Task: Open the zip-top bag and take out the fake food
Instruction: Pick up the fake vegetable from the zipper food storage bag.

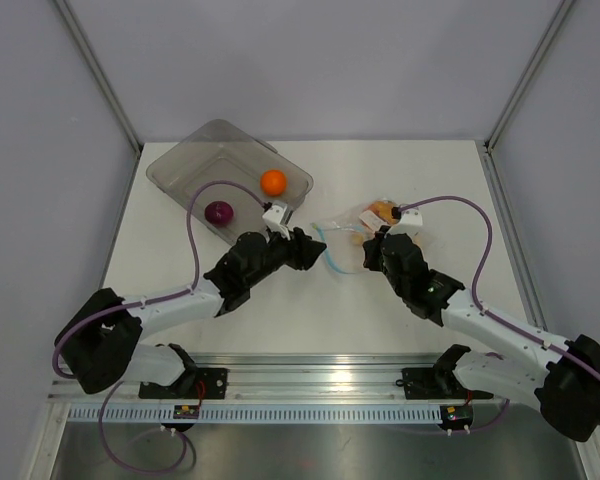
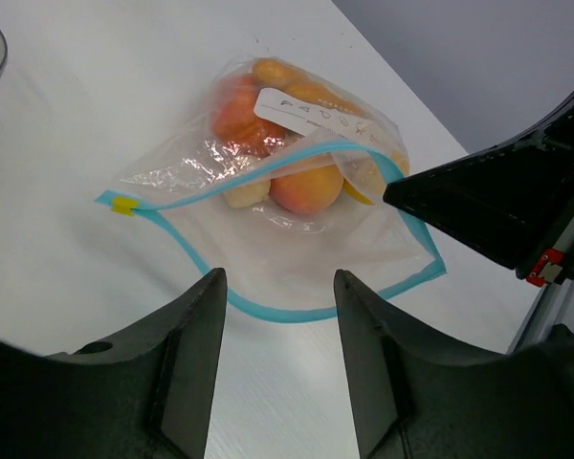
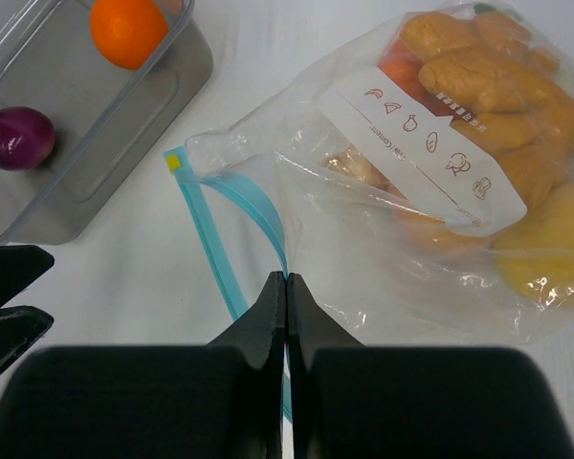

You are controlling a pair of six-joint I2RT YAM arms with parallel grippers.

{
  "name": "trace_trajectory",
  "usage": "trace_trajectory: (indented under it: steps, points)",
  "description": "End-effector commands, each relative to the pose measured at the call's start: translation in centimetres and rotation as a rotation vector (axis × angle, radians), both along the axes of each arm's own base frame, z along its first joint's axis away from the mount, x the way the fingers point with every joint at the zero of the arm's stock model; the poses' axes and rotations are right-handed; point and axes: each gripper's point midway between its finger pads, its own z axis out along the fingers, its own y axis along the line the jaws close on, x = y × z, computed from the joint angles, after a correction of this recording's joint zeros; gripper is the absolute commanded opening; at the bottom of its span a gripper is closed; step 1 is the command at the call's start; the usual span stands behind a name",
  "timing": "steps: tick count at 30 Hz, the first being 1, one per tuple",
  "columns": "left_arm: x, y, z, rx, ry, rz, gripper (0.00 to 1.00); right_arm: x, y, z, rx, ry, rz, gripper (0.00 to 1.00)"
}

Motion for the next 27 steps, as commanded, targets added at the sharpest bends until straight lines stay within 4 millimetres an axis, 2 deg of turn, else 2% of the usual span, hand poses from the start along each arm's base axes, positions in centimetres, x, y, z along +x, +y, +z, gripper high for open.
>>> trace_trajectory:
  steps: [1, 5, 10, 22, 27]
  points:
    - [0.6, -1.6, 2.8, -0.027, -0.089, -0.028, 0.51, 0.4, 0.5, 1.9, 0.06, -0.067, 0.014, 0.0]
    - [-0.3, -3.6, 1.2, -0.009, -0.079, -0.069, 0.51, 0.3, 1.0, 2.7, 0.101, -0.097, 0.039, 0.0]
    - [0.0, -4.8, 0.4, 0.018, -0.047, -0.077, 0.52, 0.0, 1.3, 3.2, 0.117, -0.108, 0.062, 0.0]
    - [0.9, -5.7, -1.8, 0.081, -0.007, -0.077, 0.54, -1.3, 3.4, 4.8, 0.154, -0.151, 0.217, 0.0]
    - [2.4, -4.6, -2.5, 0.104, 0.01, 0.008, 0.55, -1.8, 4.6, 4.9, 0.15, -0.151, 0.292, 0.0]
